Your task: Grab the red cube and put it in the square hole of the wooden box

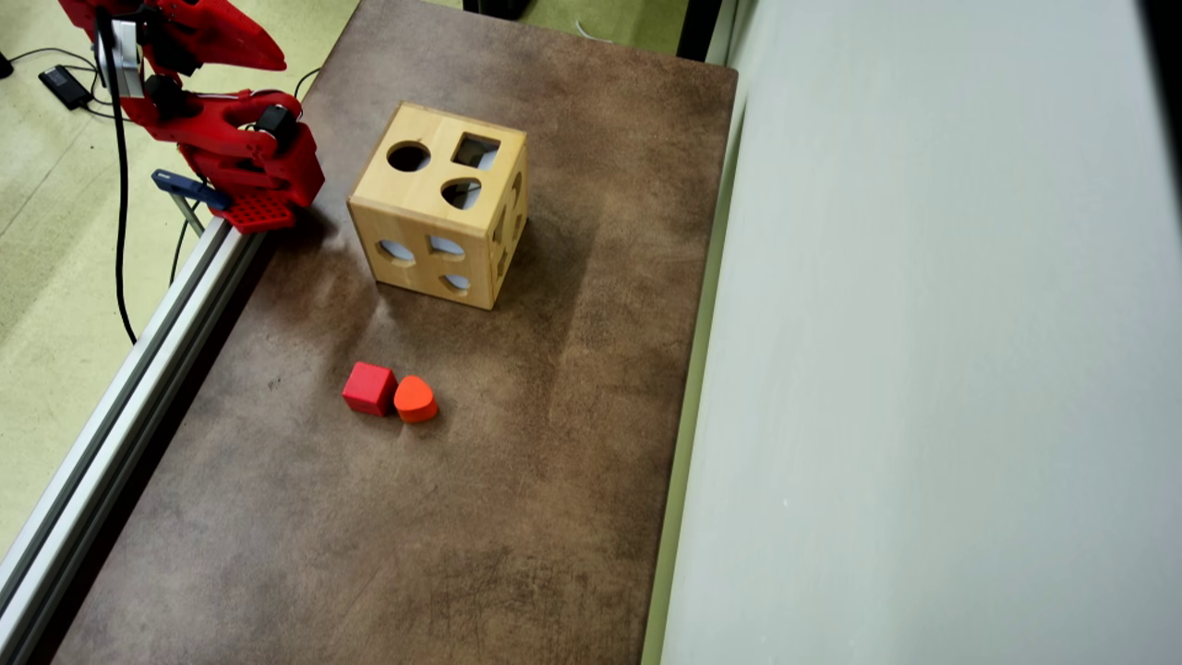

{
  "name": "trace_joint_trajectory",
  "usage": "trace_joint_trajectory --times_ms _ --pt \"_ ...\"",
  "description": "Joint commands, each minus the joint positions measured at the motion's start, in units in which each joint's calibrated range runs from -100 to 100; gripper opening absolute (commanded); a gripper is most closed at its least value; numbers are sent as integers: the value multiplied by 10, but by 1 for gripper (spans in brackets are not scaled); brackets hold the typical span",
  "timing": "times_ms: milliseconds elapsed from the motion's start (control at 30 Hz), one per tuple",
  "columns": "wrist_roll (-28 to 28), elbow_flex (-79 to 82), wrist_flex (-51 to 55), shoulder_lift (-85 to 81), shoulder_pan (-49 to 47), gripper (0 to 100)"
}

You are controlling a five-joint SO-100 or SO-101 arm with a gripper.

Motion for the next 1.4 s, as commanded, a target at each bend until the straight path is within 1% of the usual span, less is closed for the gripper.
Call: trace_joint_trajectory --times_ms 0,133,233,400,467,567,700,867,1000,1100,1233,1367 --pt "4 -132 -6 175 3 3" --pt "5 -281 -5 354 6 3" --pt "5 -328 -5 447 28 3" --pt "6 -329 -5 545 163 3" --pt "14 -329 -5 596 217 3" --pt "50 -329 -5 684 275 3" --pt "119 -329 -5 797 324 3" --pt "203 -329 -6 923 338 3" --pt "245 -336 -15 1018 331 3" --pt "268 -338 -75 1069 330 3" --pt "308 -331 -171 1088 330 3" --pt "358 -329 -207 1090 330 3"
